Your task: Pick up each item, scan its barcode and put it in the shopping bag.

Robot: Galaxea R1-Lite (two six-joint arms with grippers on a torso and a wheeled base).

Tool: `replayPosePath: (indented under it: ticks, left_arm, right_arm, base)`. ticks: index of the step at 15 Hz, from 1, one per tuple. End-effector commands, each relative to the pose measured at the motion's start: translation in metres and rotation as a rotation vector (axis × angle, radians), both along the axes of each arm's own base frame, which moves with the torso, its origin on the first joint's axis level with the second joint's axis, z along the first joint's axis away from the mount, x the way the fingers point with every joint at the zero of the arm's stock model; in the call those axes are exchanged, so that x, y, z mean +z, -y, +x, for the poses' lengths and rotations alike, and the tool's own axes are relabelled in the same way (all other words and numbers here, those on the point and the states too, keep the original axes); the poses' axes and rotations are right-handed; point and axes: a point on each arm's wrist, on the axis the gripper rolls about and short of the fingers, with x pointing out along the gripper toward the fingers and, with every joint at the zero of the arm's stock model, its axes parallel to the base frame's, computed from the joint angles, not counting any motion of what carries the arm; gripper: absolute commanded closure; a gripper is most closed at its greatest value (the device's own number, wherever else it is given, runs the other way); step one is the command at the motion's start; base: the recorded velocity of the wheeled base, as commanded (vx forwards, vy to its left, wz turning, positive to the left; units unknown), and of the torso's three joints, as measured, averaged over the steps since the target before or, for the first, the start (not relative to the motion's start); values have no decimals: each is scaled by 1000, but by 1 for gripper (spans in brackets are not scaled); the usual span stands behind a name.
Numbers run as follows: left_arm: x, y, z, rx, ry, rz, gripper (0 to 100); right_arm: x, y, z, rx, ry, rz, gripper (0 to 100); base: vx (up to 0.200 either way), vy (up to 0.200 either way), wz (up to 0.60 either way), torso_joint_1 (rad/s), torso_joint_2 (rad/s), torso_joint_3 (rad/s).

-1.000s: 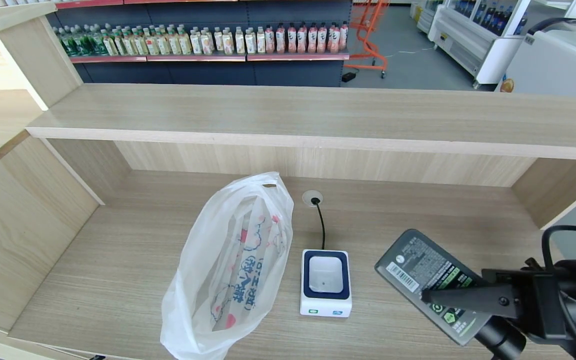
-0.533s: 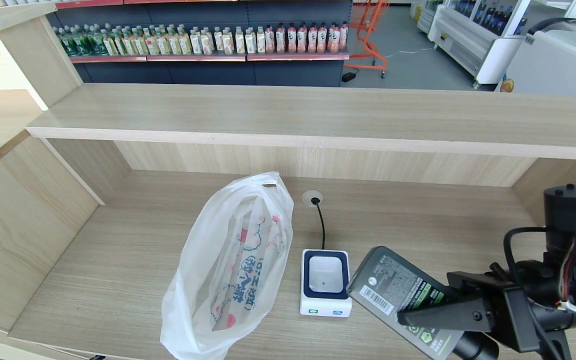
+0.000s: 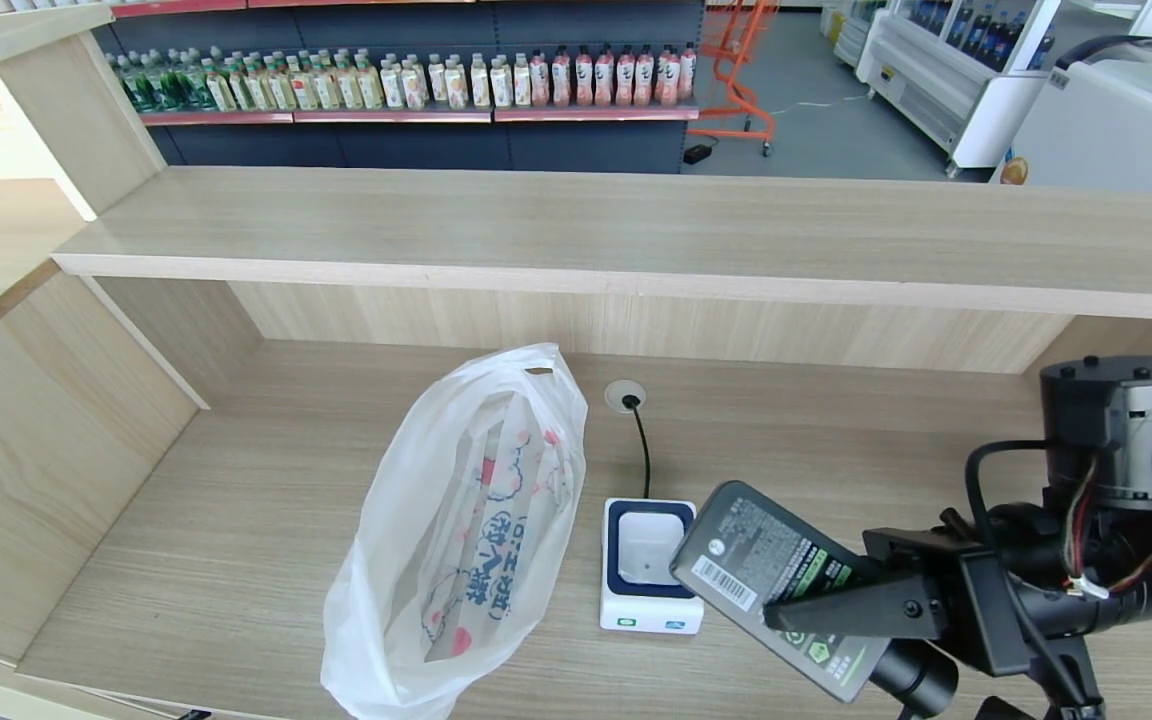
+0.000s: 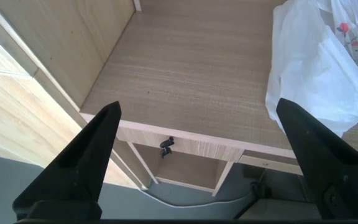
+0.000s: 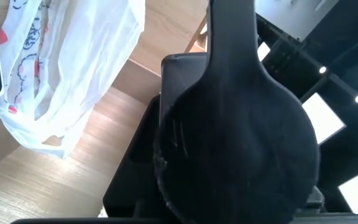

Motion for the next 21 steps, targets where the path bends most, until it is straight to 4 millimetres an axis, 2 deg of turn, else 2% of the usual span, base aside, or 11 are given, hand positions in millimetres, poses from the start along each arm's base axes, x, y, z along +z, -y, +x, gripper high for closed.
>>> replayPosePath:
  ticks: [1, 12, 14, 15, 16, 17, 18, 19, 20, 21]
  left_arm:
    - [0, 0, 0, 1, 0, 0, 0]
    - [0, 0, 0, 1, 0, 0, 0]
    - [0, 0, 0, 1, 0, 0, 0]
    - [0, 0, 0, 1, 0, 0, 0]
    - [0, 0, 0, 1, 0, 0, 0]
    - [0, 0, 0, 1, 0, 0, 0]
    - [0, 0, 0, 1, 0, 0, 0]
    - [0, 0, 0, 1, 0, 0, 0]
    - [0, 0, 0, 1, 0, 0, 0]
    - [0, 0, 0, 1, 0, 0, 0]
  right_arm:
    - [1, -1, 1, 7, 38, 4, 100]
    - [4, -7, -6, 50, 72, 17, 100]
    - [19, -4, -13, 40, 71, 42, 100]
    - [33, 8, -25, -5, 10, 68, 100]
    - [49, 29, -32, -115, -68, 112, 100]
    - [56, 44, -35, -224, -213, 152, 100]
    - [57, 51, -35, -292, -329, 176, 100]
    - [56, 59, -43, -413, -526, 235, 100]
    - [63, 65, -56, -446, -589, 283, 100]
    - [51, 73, -65, -487, -685, 286, 100]
  base:
    - [0, 0, 0, 0, 0, 0]
    - [0, 0, 0, 0, 0, 0]
    - [0, 0, 0, 0, 0, 0]
    - [0, 0, 0, 0, 0, 0]
    - [0, 0, 0, 0, 0, 0]
    - [0, 0, 0, 0, 0, 0]
    - [0, 0, 0, 0, 0, 0]
    - [0, 0, 0, 0, 0, 0]
    - [0, 0, 0, 0, 0, 0]
    - [0, 0, 0, 0, 0, 0]
